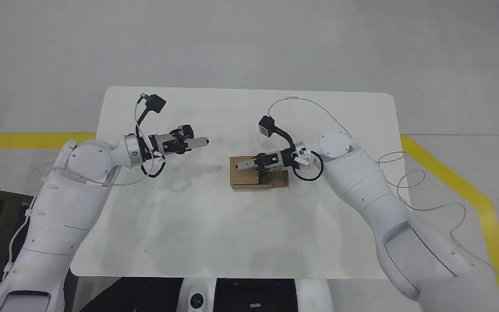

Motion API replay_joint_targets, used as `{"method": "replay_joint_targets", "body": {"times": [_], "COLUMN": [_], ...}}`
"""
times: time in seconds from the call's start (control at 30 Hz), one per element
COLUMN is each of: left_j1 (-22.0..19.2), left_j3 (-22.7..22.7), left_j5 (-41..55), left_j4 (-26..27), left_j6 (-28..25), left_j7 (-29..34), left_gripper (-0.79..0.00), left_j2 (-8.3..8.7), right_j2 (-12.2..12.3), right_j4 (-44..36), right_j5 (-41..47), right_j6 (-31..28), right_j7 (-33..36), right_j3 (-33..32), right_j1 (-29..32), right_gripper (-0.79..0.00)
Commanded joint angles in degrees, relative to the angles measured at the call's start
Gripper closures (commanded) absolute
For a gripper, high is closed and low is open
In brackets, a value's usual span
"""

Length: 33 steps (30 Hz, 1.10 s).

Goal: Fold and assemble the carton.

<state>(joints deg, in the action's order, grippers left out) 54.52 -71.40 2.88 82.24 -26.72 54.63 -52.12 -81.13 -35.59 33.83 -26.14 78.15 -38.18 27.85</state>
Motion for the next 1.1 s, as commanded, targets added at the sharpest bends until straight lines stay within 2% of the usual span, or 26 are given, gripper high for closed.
{"method": "replay_joint_targets", "body": {"times": [0.0, 0.2, 0.33, 0.6, 1.07], "left_j1": [0.2, 0.8, 1.4, 2.9, 3.6], "left_j3": [-0.1, -0.7, -0.9, -0.7, 0.3], "left_j5": [-0.9, -9.8, -15.2, -25.6, -26.6], "left_j4": [0.3, 1.9, 3.0, 5.5, 6.1], "left_j6": [-0.6, -3.0, -5.6, -10.6, -11.3], "left_j7": [-0.1, -3.4, -6.7, -14.9, -15.5], "left_gripper": [-0.785, -0.785, -0.785, -0.785, -0.785], "left_j2": [0.06, 0.41, 0.51, 0.45, 0.35], "right_j2": [0.5, 3.2, 4.9, 6.9, 12.1], "right_j4": [-0.7, -5.4, -7.0, -8.7, -16.8], "right_j5": [1.3, 3.0, 1.3, -1.9, -5.3], "right_j6": [0.6, 2.5, 1.7, 1.8, 3.4], "right_j7": [0.6, 2.5, 1.7, 1.8, 3.4], "right_j3": [-0.9, -4.2, -6.3, -8.6, -17.7], "right_j1": [0.4, 3.2, 4.9, 5.7, 9.6], "right_gripper": [-0.785, -0.785, -0.785, -0.785, -0.785]}}
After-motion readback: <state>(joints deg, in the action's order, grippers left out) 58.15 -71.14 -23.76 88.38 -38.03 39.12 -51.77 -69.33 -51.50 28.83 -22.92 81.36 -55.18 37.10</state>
